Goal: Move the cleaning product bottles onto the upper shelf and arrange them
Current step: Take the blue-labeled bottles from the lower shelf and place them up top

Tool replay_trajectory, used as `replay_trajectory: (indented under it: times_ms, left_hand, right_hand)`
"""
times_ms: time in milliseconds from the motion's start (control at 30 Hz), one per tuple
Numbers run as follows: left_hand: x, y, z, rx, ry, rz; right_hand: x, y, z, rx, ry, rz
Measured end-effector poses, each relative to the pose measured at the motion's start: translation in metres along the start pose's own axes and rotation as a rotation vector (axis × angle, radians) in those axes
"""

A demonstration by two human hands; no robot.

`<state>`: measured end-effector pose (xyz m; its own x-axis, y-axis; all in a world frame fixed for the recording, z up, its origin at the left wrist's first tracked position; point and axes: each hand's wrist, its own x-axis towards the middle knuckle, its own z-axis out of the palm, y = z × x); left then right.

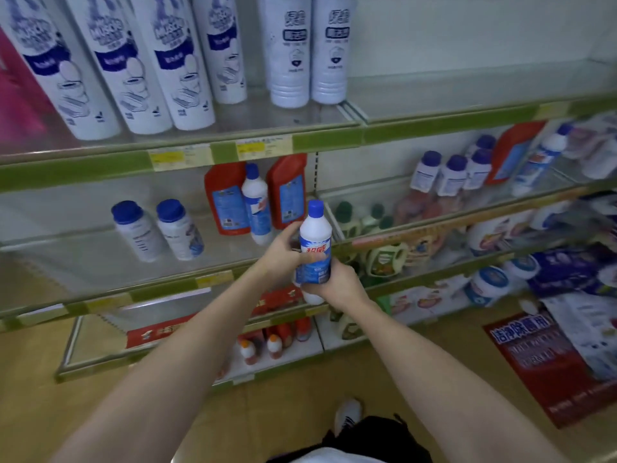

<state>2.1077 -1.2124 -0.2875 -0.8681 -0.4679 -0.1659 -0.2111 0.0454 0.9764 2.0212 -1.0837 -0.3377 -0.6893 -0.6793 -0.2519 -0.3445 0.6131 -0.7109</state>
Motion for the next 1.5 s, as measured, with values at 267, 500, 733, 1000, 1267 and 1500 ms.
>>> replay_trajectory:
  times_ms: [267,500,733,1000,1267,1500]
  left_hand:
    - [0.019,0.044,0.045,0.135,-0.018,0.034]
    - [0.039,0.071,0.118,0.055,0.058,-0.001]
    - [0.051,0.082,0.194,-0.014,0.134,-0.045]
    - [0.057,0.099,0.241,0.029,0.101,-0.085]
    - [0.064,0.113,0.266,0.025,0.323,-0.084]
    - [0.067,0.129,0.271,0.130,0.341,-0.109]
  right_hand:
    - [-0.018,0.042,-0.046,0.016,0.099,-0.004]
    - [-0.022,0.085,-0.107,0.063,0.109,-0.052]
    - [-0.029,0.142,-0.169,0.036,0.118,-0.116]
    - [-0.031,0.171,-0.203,0.035,0.050,-0.175]
    - [-0.031,0.159,-0.212,0.086,-0.023,-0.190]
    - [-0.026,0.152,-0.228,0.031,0.007,-0.183]
